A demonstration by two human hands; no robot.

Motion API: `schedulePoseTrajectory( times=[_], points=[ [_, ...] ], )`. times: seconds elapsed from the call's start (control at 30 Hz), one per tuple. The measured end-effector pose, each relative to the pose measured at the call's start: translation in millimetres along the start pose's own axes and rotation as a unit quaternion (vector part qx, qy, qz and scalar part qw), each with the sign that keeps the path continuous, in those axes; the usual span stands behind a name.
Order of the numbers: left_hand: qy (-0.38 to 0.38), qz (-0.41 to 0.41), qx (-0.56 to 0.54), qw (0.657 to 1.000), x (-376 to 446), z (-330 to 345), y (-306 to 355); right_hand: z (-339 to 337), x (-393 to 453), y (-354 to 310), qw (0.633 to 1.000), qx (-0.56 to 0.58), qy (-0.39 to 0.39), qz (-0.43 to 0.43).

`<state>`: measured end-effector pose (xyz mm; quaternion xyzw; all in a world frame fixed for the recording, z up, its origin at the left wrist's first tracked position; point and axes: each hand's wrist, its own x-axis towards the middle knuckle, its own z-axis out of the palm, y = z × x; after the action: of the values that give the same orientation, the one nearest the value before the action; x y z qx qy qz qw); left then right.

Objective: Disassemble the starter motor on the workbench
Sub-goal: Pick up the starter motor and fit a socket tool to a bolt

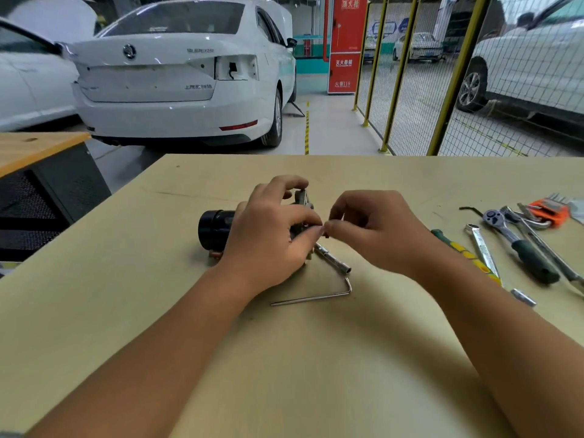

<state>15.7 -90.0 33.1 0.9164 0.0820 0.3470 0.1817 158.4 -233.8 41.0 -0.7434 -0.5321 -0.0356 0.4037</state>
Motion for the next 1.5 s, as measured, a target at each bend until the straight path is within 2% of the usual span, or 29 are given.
schedulePoseTrajectory(
  times=[0.13,0.23,0.3,0.37,0.43,0.53,0.63,0.73,0.8,0.97,1.03,1.07,1.17,1.23,1.4,1.5],
  points=[
    [0.024,-0.015,-0.012,1.0,1,2,2,-27,5,9,0.997,-0.024,-0.027,0.07],
    [0.016,-0.007,-0.008,1.0,0,4,0,-35,2,12,0.982,0.108,-0.11,0.107],
    [0.01,0.004,-0.04,0.999,1,3,-4,-37,2,16,0.976,0.138,-0.127,0.113],
    [0.01,0.006,-0.079,0.997,2,-4,-12,-43,3,24,0.974,0.133,-0.118,0.138],
    [0.007,-0.016,-0.061,0.998,3,-13,-28,-51,2,34,0.971,0.113,-0.12,0.175],
    [0.013,-0.063,-0.043,0.997,1,-22,-52,-52,-1,44,0.955,0.103,-0.167,0.221],
    [0.029,-0.05,-0.082,0.995,0,-20,-58,-47,-2,49,0.946,0.052,-0.212,0.241],
    [0.034,-0.001,-0.095,0.995,1,-19,-55,-44,1,52,0.945,-0.08,-0.223,0.226],
    [0.018,0.013,-0.098,0.995,0,-19,-54,-41,2,51,0.945,-0.12,-0.216,0.213],
    [-0.029,-0.019,-0.097,0.995,0,-22,-52,-35,1,28,0.933,-0.261,-0.207,0.137],
    [-0.041,-0.019,-0.098,0.994,1,-22,-51,-33,-1,11,0.944,-0.236,-0.21,0.093],
    [-0.044,-0.02,-0.099,0.994,1,-22,-51,-29,-4,1,0.944,-0.217,-0.238,0.068],
    [-0.048,-0.021,-0.098,0.994,1,-22,-52,-6,-10,-20,0.92,-0.199,-0.337,0.001],
    [-0.047,-0.018,-0.099,0.994,2,-22,-52,5,-12,-26,0.907,-0.203,-0.369,-0.001],
    [-0.037,-0.02,-0.114,0.993,1,-22,-51,14,-15,-29,0.873,-0.272,-0.403,-0.027],
    [-0.034,-0.032,-0.126,0.991,0,-23,-51,-1,-13,-28,0.892,-0.224,-0.391,-0.039]
  ],
)
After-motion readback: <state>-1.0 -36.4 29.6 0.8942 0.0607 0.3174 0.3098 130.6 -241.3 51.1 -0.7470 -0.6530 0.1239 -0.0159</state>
